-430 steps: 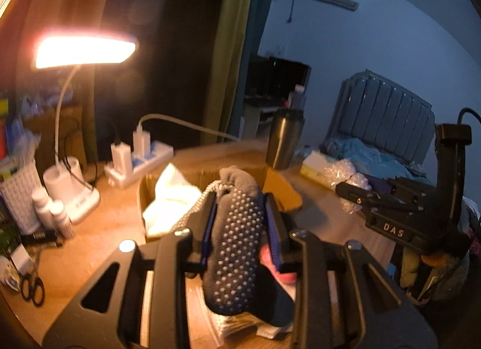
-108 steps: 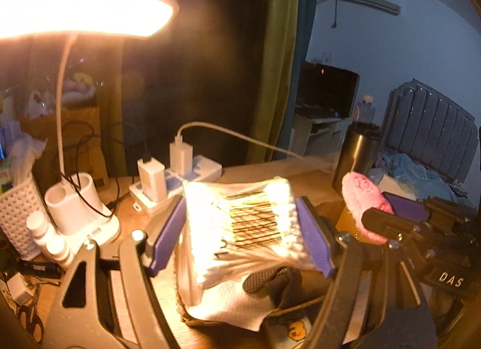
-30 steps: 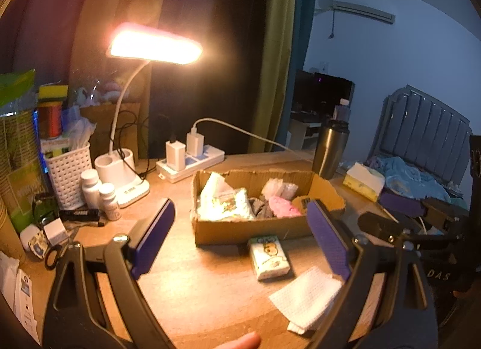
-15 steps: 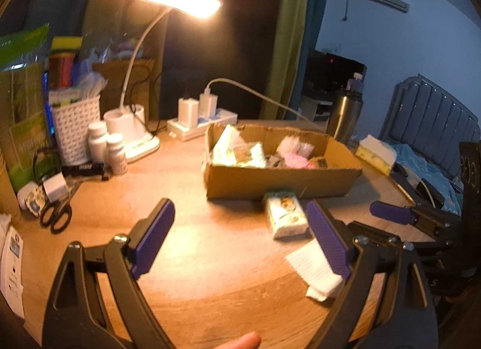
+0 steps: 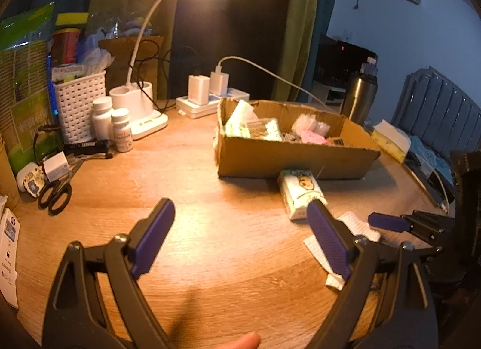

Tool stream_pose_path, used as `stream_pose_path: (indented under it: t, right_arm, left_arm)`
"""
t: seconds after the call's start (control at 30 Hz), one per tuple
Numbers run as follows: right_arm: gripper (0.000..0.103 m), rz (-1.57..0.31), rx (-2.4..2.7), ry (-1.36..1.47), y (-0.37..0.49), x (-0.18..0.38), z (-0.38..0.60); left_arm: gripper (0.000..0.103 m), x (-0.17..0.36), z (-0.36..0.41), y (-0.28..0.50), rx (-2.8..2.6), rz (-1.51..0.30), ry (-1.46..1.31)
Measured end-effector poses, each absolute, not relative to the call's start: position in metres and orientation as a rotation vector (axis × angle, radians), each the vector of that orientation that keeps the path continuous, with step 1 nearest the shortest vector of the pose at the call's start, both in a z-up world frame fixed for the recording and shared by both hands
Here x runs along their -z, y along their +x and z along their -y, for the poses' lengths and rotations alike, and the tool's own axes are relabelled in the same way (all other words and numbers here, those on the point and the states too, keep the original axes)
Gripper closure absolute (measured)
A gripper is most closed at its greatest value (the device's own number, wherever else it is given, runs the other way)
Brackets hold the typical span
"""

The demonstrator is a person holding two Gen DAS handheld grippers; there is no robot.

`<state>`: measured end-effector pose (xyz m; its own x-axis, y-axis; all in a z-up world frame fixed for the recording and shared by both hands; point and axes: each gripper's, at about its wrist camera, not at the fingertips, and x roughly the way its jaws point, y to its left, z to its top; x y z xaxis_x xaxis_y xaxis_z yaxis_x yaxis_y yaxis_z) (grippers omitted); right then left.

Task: Organize soft objects
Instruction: 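Move both grippers back toward the white paper towel and the cartoon tissue pack, then grasp the white paper towel with the right gripper while the left gripper grasps the tissue pack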

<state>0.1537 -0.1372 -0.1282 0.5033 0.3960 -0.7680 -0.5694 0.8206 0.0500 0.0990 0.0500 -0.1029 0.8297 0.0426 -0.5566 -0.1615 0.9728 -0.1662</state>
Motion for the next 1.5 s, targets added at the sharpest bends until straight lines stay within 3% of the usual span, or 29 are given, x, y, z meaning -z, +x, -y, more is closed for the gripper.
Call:
stream_pose_path:
  t: [0.37,0.43,0.6,0.7,1.43,1.5]
  right_arm:
    - [0.04,-0.848,-0.629,-0.333,0.154,0.136,0.131]
    - [0.045,-0.844,-0.636,-0.334,0.154,0.136,0.133]
    - [0.079,-0.834,-0.619,-0.301,0.163,0.133,0.15]
    - [0.083,-0.829,-0.594,-0.284,0.169,0.132,0.163]
    - [0.085,-0.785,-0.576,-0.116,0.212,0.125,0.227]
    - [0.085,-0.786,-0.583,-0.11,0.213,0.125,0.228]
  left_arm:
    - [0.012,0.111,-0.031,0.114,-0.12,-0.644,-0.157]
    - [0.012,0.111,-0.027,0.117,-0.122,-0.652,-0.145]
    - [0.012,0.11,-0.017,0.124,-0.125,-0.667,-0.113]
    - [0.012,0.111,-0.008,0.132,-0.122,-0.678,-0.097]
    - [0.014,0.141,0.035,0.214,-0.112,-0.868,-0.045]
    - [0.023,0.144,0.037,0.218,-0.107,-0.885,-0.045]
